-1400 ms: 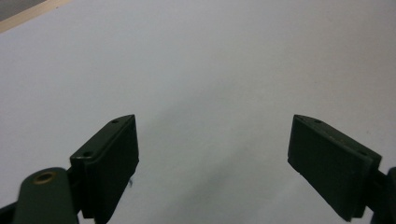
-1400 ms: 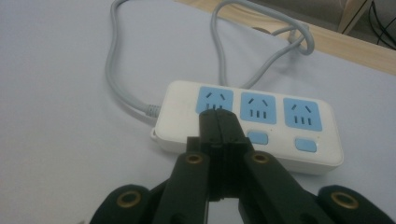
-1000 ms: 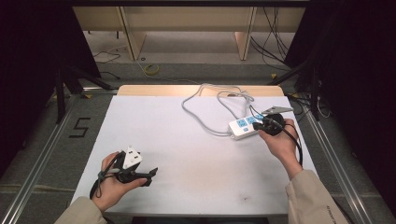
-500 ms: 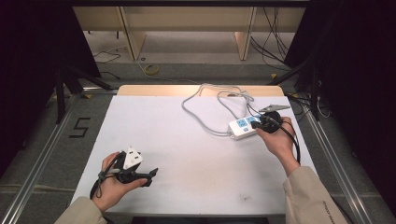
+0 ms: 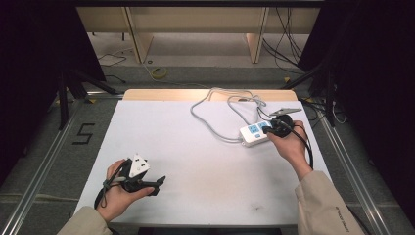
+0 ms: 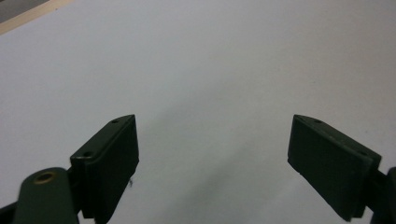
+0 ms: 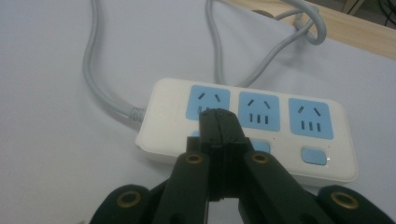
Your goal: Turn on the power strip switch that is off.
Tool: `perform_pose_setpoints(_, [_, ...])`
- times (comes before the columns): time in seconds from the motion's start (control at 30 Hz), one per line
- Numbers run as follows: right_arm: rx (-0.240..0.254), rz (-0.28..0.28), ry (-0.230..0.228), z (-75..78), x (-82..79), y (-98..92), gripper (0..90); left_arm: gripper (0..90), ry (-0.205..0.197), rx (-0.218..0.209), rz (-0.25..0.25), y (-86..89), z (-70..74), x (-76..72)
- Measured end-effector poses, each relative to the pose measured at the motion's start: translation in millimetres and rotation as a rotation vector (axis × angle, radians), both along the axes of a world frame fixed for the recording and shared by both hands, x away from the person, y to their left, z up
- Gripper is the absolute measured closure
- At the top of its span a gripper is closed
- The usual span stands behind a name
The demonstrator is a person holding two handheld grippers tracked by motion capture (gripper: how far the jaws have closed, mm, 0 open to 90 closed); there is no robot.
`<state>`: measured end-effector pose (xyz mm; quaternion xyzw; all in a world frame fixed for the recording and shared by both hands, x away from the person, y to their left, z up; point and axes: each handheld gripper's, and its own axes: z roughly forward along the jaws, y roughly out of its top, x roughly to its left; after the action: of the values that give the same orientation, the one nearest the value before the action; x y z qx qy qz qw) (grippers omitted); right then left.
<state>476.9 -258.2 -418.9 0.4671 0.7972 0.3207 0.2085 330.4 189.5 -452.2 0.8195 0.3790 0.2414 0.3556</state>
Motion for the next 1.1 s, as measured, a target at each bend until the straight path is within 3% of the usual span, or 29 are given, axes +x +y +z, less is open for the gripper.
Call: perform_pose_setpoints(1.1, [-0.037,0.003,0.04,-0.7,14.7,3.8,90.0,16.1,-0.002,0.001,0.0,0.0,0.2,-0.1])
